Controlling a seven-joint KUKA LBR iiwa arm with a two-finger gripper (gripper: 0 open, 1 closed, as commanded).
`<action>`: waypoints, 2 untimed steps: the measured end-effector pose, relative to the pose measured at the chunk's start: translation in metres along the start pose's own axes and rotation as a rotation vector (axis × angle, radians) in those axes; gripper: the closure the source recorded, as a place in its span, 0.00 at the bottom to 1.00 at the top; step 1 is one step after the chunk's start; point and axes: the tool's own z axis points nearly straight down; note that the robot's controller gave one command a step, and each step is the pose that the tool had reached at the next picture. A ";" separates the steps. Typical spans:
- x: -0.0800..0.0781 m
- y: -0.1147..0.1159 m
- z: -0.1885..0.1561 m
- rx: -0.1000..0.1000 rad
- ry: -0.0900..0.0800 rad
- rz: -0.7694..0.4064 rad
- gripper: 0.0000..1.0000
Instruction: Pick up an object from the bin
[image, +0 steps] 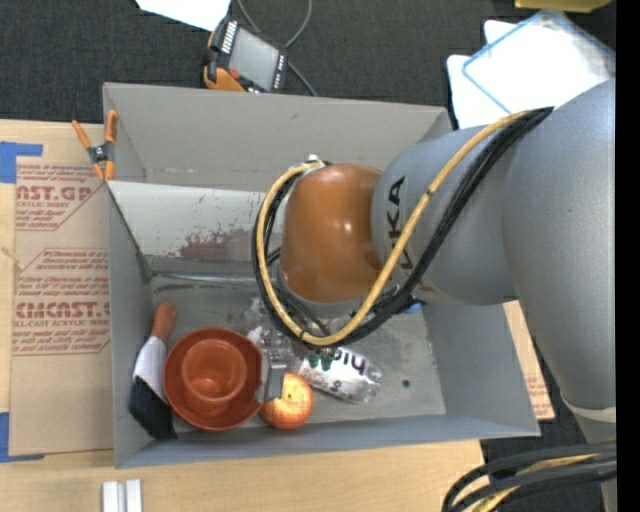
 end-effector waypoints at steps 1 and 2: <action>0.000 0.000 0.000 0.000 0.000 0.000 0.00; 0.007 0.002 0.058 0.000 -0.005 -0.223 0.00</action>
Offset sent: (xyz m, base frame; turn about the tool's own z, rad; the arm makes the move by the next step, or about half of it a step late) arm -0.0101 0.0015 -0.0733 -0.2675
